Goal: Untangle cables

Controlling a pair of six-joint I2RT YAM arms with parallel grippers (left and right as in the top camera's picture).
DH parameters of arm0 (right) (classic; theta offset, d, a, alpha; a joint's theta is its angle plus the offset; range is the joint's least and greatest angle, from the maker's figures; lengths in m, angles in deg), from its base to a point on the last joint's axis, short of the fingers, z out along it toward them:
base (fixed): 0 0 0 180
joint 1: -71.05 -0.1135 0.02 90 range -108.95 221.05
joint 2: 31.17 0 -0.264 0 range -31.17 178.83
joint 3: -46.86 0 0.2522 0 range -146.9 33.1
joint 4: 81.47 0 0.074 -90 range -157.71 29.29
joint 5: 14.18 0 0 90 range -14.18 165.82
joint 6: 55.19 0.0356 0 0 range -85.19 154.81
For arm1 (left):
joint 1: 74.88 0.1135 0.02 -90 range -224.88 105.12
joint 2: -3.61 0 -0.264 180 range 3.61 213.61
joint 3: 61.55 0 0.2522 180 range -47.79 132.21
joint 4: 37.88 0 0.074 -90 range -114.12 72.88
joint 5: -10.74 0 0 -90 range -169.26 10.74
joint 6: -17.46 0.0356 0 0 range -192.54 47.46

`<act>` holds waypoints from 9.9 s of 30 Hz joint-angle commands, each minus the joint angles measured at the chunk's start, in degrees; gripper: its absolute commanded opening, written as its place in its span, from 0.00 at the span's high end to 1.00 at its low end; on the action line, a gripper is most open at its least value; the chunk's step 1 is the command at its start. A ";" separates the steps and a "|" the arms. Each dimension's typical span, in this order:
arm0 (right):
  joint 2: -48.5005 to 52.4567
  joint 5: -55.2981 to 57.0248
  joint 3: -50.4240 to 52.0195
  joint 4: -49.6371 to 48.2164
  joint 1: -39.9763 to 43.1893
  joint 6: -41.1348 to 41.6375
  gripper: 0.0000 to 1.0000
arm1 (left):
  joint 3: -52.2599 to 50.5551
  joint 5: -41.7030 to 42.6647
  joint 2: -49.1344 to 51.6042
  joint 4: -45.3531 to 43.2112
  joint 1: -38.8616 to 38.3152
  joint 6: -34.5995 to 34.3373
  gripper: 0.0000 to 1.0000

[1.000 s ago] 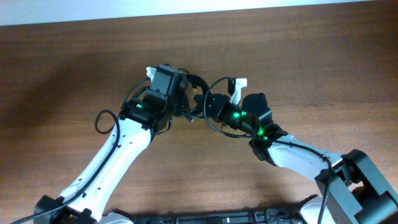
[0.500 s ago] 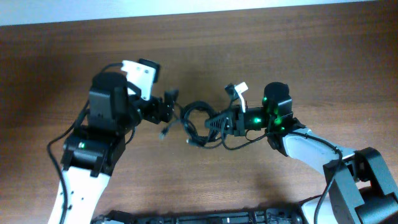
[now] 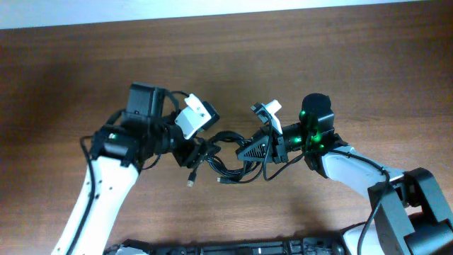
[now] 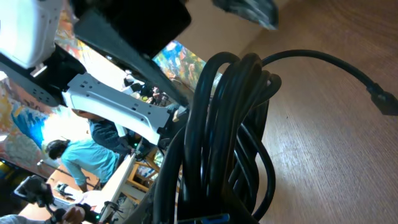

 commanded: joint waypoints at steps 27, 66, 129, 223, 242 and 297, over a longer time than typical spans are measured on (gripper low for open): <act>-0.07 52.02 -0.37 10.56 -8.79 24.30 0.06 | 0.44 -26.27 9.46 -11.02 0.13 -69.99 1.00; -0.87 46.80 -0.48 -5.25 -8.35 34.67 0.83 | 0.44 -35.58 9.53 -14.19 -5.07 -65.29 1.00; -0.85 74.77 -0.48 8.17 -29.16 -8.39 0.65 | 0.44 -26.88 9.53 -15.04 0.09 -115.62 1.00; -10.58 46.05 -0.55 3.76 -5.88 -7.76 0.53 | 0.44 -15.63 9.53 -25.31 -1.36 -64.46 1.00; -10.23 69.66 -0.55 4.90 -11.74 -5.33 0.61 | 0.44 -14.95 9.53 -25.31 -8.70 -55.74 1.00; -8.37 56.33 -0.52 22.58 -12.17 -11.34 0.30 | 0.44 -16.61 9.53 -18.62 -2.43 -117.46 1.00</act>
